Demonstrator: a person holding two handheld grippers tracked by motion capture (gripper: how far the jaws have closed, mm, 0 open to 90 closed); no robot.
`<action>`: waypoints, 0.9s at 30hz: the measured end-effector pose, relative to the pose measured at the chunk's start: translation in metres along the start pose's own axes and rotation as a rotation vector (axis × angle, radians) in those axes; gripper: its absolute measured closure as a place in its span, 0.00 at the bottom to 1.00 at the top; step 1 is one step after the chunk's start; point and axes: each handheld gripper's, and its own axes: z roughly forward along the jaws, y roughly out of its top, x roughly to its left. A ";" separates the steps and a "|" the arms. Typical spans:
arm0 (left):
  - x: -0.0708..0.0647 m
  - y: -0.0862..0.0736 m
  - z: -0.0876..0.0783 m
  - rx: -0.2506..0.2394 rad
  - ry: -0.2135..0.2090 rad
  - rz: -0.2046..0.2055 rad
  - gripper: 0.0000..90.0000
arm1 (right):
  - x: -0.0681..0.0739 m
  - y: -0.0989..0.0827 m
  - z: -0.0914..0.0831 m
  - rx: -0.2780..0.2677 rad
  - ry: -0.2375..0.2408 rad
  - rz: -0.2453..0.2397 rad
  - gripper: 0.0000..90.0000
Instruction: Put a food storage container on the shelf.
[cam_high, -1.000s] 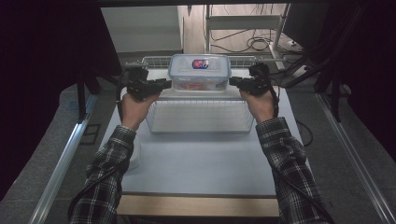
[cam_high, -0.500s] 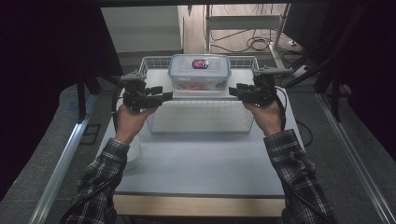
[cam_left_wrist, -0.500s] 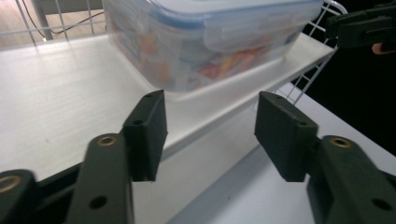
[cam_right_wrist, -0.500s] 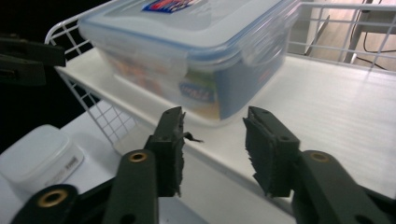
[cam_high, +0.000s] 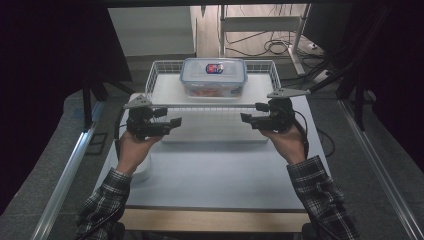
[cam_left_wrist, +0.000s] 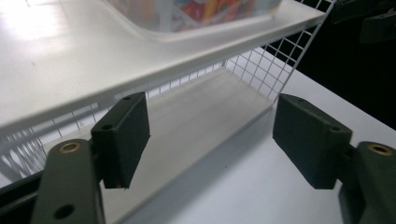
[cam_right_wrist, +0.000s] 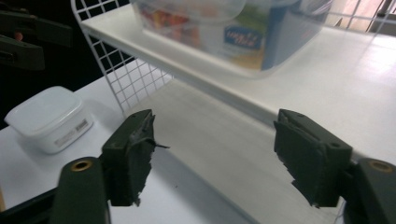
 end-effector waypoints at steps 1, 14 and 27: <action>-0.002 -0.004 -0.001 0.006 0.001 0.005 0.27 | 0.002 -0.002 0.000 0.000 0.002 -0.003 0.29; -0.022 -0.048 -0.010 0.024 0.001 0.015 0.12 | 0.019 -0.044 -0.004 0.033 0.027 -0.043 0.08; -0.040 -0.083 -0.008 0.040 0.000 0.038 0.03 | 0.036 -0.079 -0.008 0.066 0.040 -0.048 0.02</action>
